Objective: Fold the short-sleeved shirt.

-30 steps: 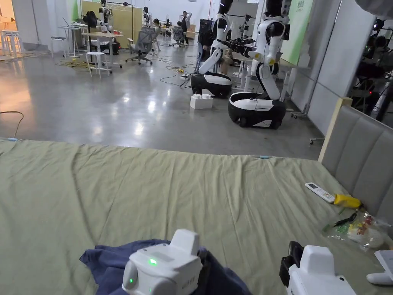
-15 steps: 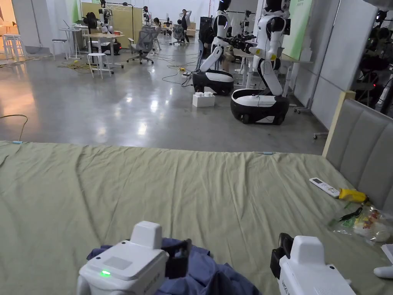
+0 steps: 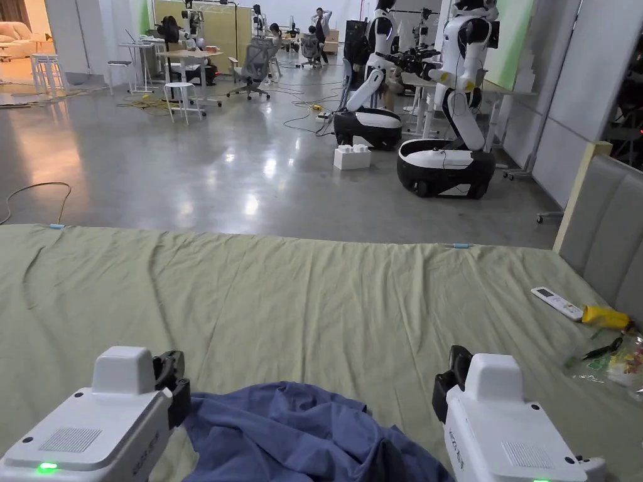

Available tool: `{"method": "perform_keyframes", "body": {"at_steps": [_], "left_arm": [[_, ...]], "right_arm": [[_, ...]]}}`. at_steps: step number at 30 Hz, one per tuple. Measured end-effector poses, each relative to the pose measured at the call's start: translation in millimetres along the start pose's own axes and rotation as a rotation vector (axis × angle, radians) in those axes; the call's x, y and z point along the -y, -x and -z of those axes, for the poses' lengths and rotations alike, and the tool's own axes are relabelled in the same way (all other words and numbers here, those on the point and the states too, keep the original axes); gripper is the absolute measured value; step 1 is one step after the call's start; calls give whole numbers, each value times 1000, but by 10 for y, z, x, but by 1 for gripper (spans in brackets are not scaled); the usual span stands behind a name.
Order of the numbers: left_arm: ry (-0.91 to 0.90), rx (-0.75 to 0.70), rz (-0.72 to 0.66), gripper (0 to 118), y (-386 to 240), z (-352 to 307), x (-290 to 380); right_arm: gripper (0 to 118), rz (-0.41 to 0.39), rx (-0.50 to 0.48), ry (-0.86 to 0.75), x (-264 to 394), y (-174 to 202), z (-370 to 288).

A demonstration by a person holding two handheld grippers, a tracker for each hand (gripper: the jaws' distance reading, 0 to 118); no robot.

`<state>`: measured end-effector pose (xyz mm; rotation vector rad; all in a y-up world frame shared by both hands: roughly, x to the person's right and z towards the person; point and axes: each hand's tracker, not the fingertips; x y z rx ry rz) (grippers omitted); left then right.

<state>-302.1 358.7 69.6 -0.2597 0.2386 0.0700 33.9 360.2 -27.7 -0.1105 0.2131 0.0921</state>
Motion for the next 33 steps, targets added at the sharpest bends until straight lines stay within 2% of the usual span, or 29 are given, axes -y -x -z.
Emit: {"method": "perform_keyframes", "body": {"at_steps": [9,17,19,20,22,23,24,29,31,33], "left_arm": [[207,2,-153,0,374,469,331],[559,105,-188,0,376,1041,750],[589,63,-146,2,317,1153,874],[611,66,-143,10,299,1201,921],[681,91,-165,51,255,1230,1000],[721,102,-178,63,230,1244,1044],[739,105,-185,67,200,1248,1093],[845,-1,-68,67,69,1251,1380],[763,10,-14,67,-23,1168,1398],[767,-9,21,65,-116,1141,1384]], "right_arm": [[0,-24,-30,23,78,56,109],[0,-35,-27,77,257,-7,256],[0,-39,-24,94,306,-24,295],[0,-40,-25,103,330,-34,316],[0,-37,-23,122,383,-56,351],[0,-30,-20,141,419,-74,358],[0,-34,-21,144,439,-85,369],[0,-40,-16,178,561,-154,422],[0,-36,-10,197,612,-195,435],[0,-30,-4,215,660,-241,448]]}}
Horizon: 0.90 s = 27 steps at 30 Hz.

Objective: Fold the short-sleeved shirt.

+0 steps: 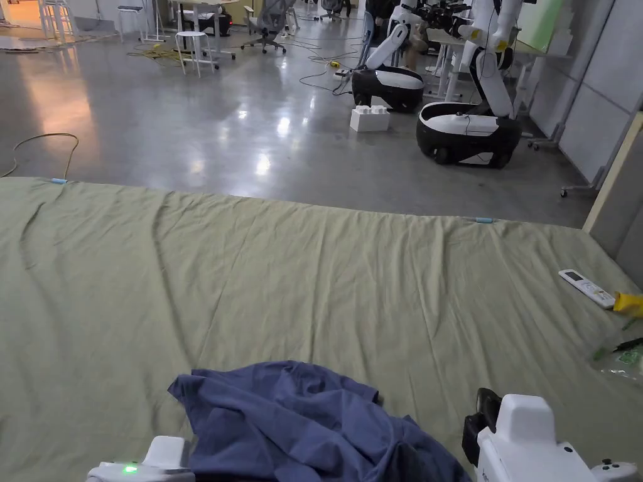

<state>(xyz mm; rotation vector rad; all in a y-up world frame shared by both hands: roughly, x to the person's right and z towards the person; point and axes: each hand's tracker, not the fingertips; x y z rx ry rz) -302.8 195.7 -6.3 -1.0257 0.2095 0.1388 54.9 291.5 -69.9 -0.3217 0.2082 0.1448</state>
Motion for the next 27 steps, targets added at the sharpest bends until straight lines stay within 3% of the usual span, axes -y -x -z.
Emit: {"method": "perform_keyframes", "body": {"at_steps": [2,5,7,13,14,16,18,24,26,27], "left_arm": [[-2,-12,2,56,-74,-23,5],[-7,-20,20,18,-63,-6,-12],[-15,-9,24,10,-79,-24,-15],[-62,80,-50,7,86,-245,-17],[-72,85,-56,7,109,-307,-17],[-113,76,-32,6,176,-398,-20],[-152,90,-43,6,238,-536,-17],[-187,75,-57,6,320,-712,6],[-174,74,-53,6,341,-693,29],[-171,73,-53,6,344,-674,49]], "right_arm": [[0,-5,8,19,52,-41,31],[0,0,21,50,112,-119,72],[0,-3,28,76,168,-175,116],[3,9,9,287,368,-386,396],[10,21,0,309,430,-439,484],[44,43,-37,401,558,-496,657],[68,40,-50,486,711,-504,818],[68,-43,-122,623,1100,-264,1066],[66,-99,-92,551,1134,-155,1004],[59,-118,-94,540,1127,-129,990]]}}
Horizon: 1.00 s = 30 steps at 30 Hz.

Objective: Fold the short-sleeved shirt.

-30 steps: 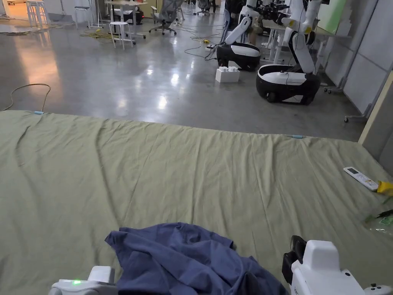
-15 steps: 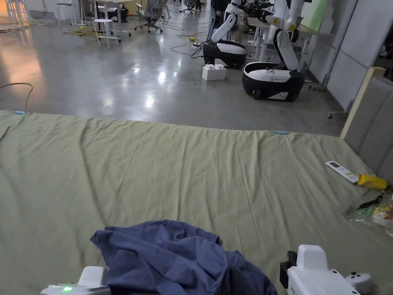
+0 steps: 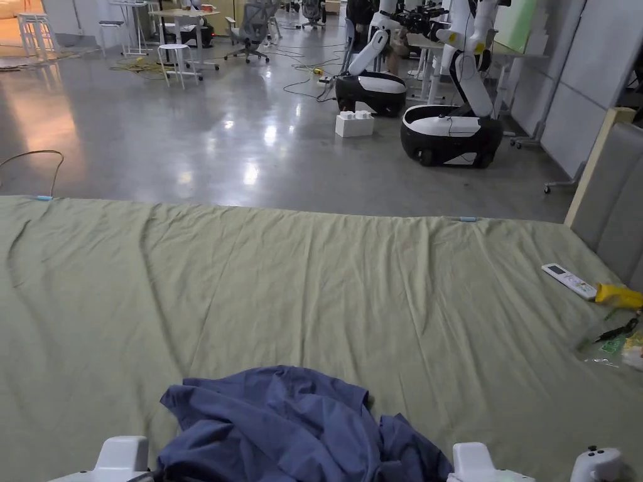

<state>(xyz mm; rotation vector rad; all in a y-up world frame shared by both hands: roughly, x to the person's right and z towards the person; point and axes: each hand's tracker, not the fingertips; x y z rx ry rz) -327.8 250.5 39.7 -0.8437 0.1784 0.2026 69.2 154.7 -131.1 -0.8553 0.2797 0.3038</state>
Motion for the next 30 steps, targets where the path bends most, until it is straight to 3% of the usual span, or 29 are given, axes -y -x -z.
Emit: {"method": "perform_keyframes", "body": {"at_steps": [2,3,4,5,7,18,22,30], "left_arm": [[8,-2,-1,6,4,28,30],[8,-1,-4,6,5,23,43],[6,-1,-6,6,3,25,49],[4,-2,-8,6,0,34,50],[-9,5,-20,6,8,-11,29],[-177,19,-3,6,178,-482,-514],[-250,16,28,6,279,-756,-836],[-399,-27,31,6,549,-1428,-1554]], "right_arm": [[38,16,-38,25,-35,-1,-13],[20,19,-37,30,-59,38,-89],[10,13,-46,31,-72,47,-108],[7,-2,-57,30,-80,70,-116],[5,-36,-36,21,-101,108,-180],[5,71,21,-326,-680,-171,-1235],[5,75,36,-432,-960,-346,-1603],[5,123,52,-561,-1486,-607,-2189]]}}
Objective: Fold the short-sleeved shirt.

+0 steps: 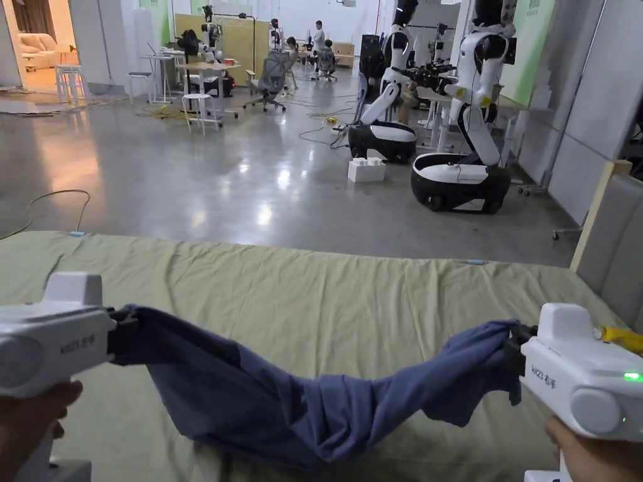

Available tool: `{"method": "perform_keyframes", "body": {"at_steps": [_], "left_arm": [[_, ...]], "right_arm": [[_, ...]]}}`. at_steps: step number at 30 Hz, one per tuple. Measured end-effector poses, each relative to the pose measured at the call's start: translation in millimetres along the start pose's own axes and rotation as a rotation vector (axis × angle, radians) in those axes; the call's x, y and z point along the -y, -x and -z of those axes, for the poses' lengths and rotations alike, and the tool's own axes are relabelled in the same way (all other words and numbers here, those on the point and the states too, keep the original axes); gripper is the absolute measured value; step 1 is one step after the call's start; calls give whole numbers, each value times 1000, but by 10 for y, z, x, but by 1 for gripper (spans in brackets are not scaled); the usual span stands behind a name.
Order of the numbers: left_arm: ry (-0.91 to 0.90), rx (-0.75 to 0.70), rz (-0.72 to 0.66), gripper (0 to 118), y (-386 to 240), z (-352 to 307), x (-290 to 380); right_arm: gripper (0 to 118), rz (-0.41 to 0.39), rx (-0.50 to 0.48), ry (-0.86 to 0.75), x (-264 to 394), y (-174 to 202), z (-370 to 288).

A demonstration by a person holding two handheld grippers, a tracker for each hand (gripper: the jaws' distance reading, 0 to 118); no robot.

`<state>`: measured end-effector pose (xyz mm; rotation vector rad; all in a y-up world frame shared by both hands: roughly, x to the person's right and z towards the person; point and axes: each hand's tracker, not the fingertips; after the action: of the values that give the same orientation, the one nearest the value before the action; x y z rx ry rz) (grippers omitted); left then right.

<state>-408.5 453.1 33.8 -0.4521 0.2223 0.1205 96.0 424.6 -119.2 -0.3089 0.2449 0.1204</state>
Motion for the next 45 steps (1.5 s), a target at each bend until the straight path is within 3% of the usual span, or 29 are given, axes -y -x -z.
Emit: {"method": "perform_keyframes", "body": {"at_steps": [11,34,40,45], "left_arm": [[-92,-36,-72,6,381,-153,-908],[-136,-92,-32,6,307,522,-1835],[-118,-90,-40,6,296,706,-1510],[-50,-77,-54,6,280,778,-689]], "right_arm": [[5,2,46,-122,-964,-74,18],[5,-72,96,-221,-1960,75,694],[5,-49,78,-180,-1671,97,747],[5,-38,63,-71,-942,143,714]]}}
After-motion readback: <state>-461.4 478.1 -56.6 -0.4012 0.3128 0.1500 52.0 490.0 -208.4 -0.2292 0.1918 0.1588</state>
